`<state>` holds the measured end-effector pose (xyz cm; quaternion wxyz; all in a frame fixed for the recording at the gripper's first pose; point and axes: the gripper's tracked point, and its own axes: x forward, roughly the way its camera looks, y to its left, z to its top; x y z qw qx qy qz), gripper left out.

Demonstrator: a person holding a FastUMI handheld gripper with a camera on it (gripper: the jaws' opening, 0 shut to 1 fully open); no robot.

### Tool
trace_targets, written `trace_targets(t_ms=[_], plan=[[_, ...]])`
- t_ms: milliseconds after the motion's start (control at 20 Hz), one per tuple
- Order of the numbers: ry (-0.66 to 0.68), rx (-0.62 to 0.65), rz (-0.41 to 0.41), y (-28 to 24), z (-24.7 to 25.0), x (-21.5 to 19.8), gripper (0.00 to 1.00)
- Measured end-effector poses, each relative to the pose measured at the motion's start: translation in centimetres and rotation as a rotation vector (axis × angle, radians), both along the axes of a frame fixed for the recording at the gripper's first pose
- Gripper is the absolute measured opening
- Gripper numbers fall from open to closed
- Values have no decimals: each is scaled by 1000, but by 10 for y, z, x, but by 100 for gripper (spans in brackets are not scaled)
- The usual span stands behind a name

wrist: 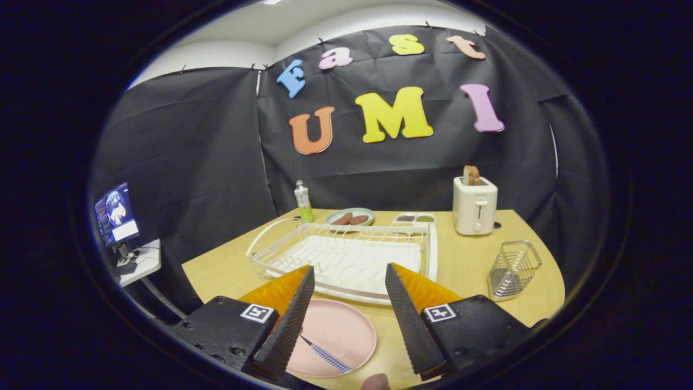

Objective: Take the plate from the dish rack, then take the spoon from the basket and place it into the plate.

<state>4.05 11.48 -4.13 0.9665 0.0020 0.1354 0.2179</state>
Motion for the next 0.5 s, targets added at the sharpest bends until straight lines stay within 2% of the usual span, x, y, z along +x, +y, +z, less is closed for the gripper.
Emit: trace_targets(t_ms=[150,500], plan=[[-79,-5,-88,-14,11,2,90],[-241,-30,-209,-31,28,-16,100]])
